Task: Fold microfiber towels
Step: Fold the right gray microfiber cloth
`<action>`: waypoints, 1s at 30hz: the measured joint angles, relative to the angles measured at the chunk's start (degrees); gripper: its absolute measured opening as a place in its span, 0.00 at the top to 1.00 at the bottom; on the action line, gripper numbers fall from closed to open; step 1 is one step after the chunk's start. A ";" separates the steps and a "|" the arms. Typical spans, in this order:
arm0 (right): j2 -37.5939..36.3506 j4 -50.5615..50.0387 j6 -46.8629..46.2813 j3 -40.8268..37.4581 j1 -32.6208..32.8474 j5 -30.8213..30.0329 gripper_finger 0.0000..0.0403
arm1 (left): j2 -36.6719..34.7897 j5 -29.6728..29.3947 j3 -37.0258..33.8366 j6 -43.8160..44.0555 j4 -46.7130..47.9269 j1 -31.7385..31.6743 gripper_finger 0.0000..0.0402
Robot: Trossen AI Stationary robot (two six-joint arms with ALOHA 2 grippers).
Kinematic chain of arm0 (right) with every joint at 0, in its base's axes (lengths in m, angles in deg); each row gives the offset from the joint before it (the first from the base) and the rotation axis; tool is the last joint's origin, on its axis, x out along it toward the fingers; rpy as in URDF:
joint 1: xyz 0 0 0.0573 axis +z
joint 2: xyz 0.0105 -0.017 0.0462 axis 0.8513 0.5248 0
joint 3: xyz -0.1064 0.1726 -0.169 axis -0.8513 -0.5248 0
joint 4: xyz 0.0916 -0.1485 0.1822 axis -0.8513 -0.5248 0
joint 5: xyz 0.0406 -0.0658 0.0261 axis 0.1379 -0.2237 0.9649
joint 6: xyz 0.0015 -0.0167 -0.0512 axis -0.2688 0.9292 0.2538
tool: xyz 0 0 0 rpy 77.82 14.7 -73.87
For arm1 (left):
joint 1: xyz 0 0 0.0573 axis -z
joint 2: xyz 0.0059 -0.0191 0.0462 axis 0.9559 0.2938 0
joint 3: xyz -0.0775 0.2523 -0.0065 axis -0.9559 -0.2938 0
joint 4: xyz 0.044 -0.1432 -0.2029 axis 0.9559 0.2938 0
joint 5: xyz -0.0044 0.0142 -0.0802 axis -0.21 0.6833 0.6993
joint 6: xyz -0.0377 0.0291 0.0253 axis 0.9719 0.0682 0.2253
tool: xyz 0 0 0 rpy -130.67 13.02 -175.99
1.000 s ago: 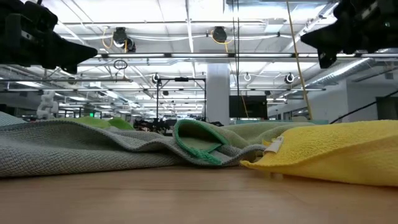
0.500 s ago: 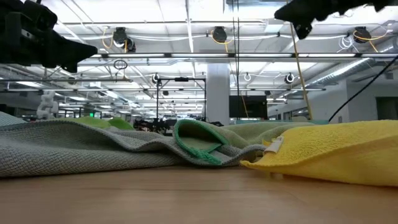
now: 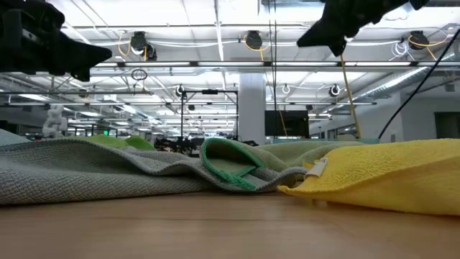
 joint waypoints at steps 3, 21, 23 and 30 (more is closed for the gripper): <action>1.70 0.17 -2.18 -0.90 3.20 -4.71 1.00 | 0.02 3.67 0.35 -0.48 0.63 0.00 0.94; 7.79 -0.05 -14.32 -9.63 20.20 -19.95 1.00 | 24.25 2.48 23.31 -3.65 15.07 0.04 0.94; 7.74 0.00 -15.09 -10.86 21.02 -20.09 0.99 | 27.91 2.47 24.73 -4.35 13.83 0.04 0.94; 7.76 -4.05 -20.78 -12.42 23.73 -22.37 0.88 | 39.14 2.44 26.04 -4.40 9.61 0.07 0.94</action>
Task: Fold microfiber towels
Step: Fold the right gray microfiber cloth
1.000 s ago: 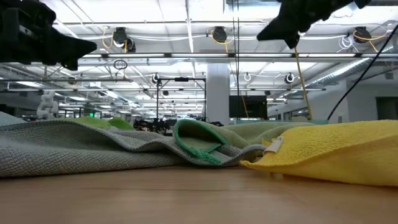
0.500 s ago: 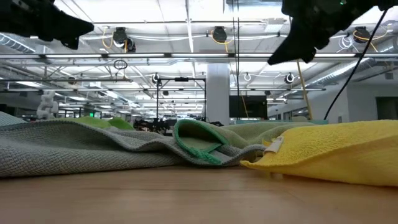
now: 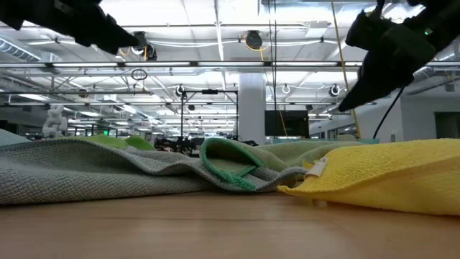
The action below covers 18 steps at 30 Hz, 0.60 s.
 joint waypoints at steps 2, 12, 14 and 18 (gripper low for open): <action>-0.02 -2.75 -2.30 0.00 1.21 -0.84 0.83 | 2.60 -0.17 0.00 0.02 -1.03 0.00 0.94; 0.00 -11.25 -5.94 -0.17 7.54 -3.48 0.62 | 8.24 -1.67 0.00 -0.35 -5.70 0.00 0.94; -0.02 -10.17 -3.84 -1.47 8.29 -3.85 0.61 | 8.22 -1.50 0.00 -0.33 -7.55 0.00 0.94; 0.00 -5.32 -2.04 -5.69 8.51 -3.57 0.61 | 8.22 -1.21 0.00 -0.33 -9.77 0.04 0.94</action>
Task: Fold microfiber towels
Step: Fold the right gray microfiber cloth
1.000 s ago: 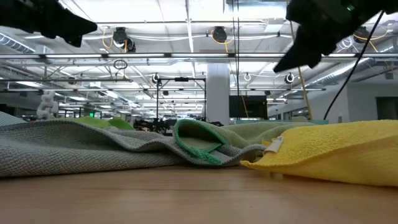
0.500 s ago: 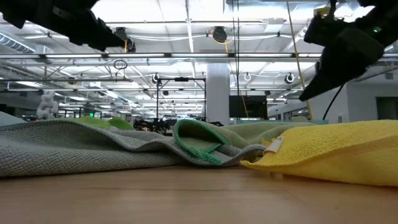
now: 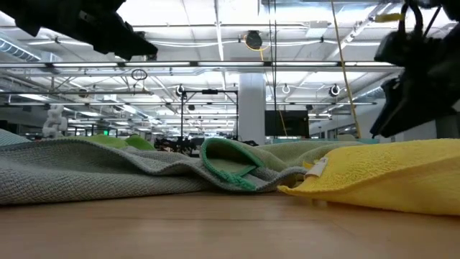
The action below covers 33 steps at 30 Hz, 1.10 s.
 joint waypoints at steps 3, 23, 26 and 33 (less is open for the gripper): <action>0.01 2.47 2.08 -3.12 0.00 -0.01 0.61 | 0.00 0.02 0.00 0.07 0.10 0.00 0.94; -0.03 6.23 12.26 -7.30 -2.23 0.02 0.98 | 0.00 -0.24 0.00 0.46 -0.09 3.71 0.94; -0.54 8.50 13.80 -7.30 -2.23 0.02 0.97 | 0.05 -0.22 -0.02 0.48 -0.99 4.49 0.94; -4.84 20.14 23.80 -7.28 -2.23 0.00 0.99 | 2.35 -0.26 -0.04 -0.43 -5.90 6.10 0.94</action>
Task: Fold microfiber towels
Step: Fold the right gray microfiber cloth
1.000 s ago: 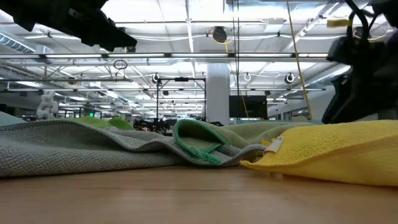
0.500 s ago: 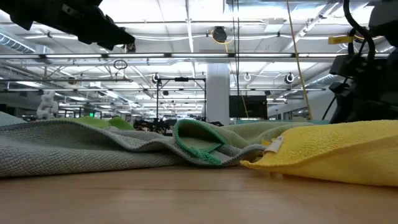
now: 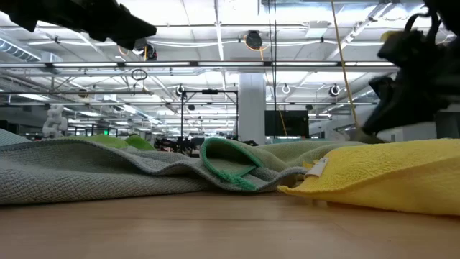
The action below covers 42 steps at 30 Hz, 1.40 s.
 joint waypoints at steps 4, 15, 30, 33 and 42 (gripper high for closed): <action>-2.07 8.15 4.46 0.04 -0.04 0.00 1.00 | 2.77 -0.02 -0.02 -1.81 -4.16 0.33 0.94; -2.29 28.82 13.44 0.09 -1.05 -0.02 1.00 | 14.12 -0.02 -0.02 -8.50 -21.26 0.33 0.92; 7.03 51.07 15.28 0.66 -1.78 1.66 1.00 | 29.55 0.31 9.31 -8.51 -29.33 0.33 0.45; 10.01 52.16 15.37 2.70 -2.52 1.71 1.00 | 34.01 0.40 12.68 -8.62 -28.43 0.45 0.41; 18.49 51.04 17.24 10.53 -4.60 12.24 1.00 | 44.24 3.12 20.87 -12.81 -28.63 2.18 0.40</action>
